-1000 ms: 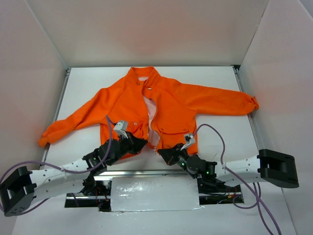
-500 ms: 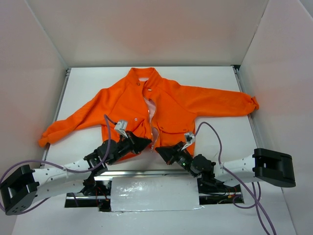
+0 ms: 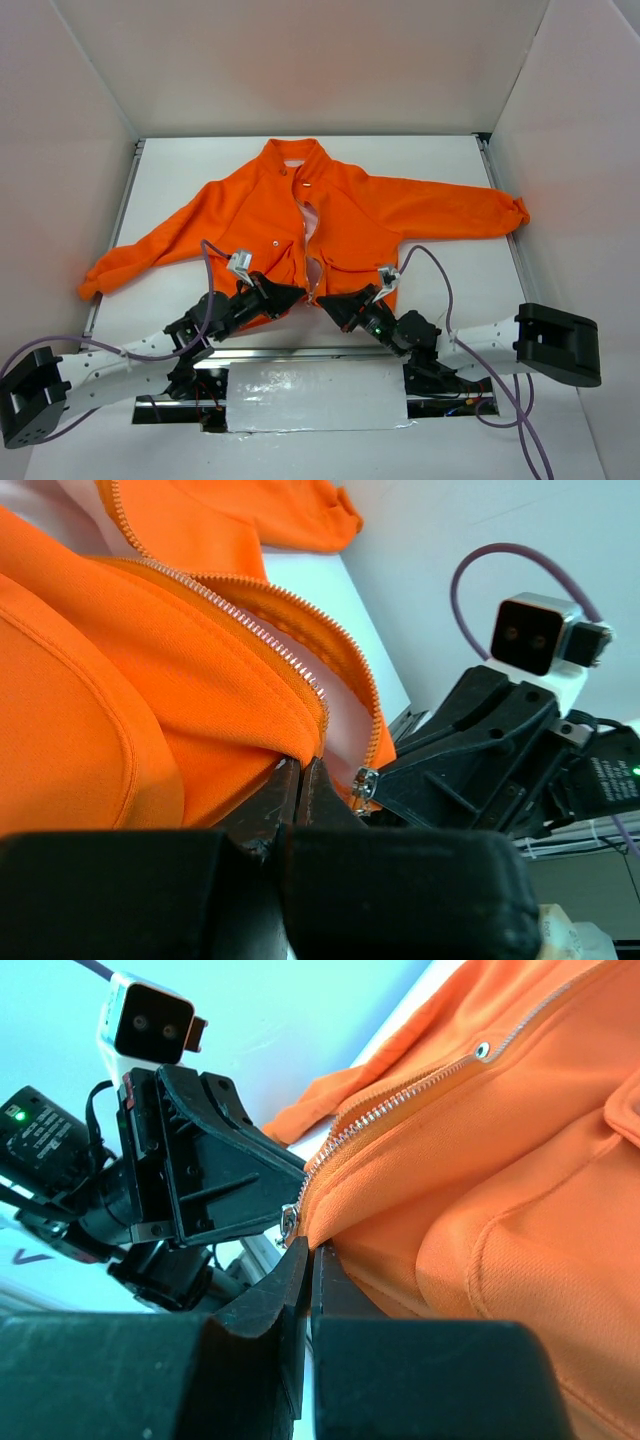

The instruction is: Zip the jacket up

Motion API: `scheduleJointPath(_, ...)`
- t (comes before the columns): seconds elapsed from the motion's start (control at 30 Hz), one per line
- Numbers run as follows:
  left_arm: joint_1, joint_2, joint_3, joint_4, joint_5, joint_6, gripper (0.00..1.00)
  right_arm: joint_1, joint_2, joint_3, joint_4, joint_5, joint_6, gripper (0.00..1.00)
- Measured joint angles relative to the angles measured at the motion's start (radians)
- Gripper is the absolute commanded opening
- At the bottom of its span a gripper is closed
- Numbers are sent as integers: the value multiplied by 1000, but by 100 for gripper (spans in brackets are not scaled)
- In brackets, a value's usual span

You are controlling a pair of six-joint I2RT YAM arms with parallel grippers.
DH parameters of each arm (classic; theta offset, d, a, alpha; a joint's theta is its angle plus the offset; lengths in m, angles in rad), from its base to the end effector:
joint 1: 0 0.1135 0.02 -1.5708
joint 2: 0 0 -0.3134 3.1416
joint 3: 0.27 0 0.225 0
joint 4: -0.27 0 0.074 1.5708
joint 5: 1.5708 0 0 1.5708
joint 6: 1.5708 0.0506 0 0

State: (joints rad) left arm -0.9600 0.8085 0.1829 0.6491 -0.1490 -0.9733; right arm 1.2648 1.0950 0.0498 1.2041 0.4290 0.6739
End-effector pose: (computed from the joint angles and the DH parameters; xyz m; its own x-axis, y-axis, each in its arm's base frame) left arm 0.0856 -0.1092 0.2647 -0.5918 -0.5802 -0.5595 0.4190 0.3716 -0.8285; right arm 0.0670 0.1421 0.2536 -0.4267 0.5333 -0.7305 -0.6106 0.4259 0.6676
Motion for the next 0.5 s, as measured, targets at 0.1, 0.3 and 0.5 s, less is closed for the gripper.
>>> scheduleJointPath(0.1,0,-23,0,0,0,0,0,-16,5,0,16,-36,-1,0)
scheduleJointPath(0.3,0,-42,-1,-2,0,1,0,-31,16,0,31,-70,-1,0)
scheduleJointPath(0.5,0,-67,-8,-11,1,1,0,-31,18,0,30,-71,-3,0)
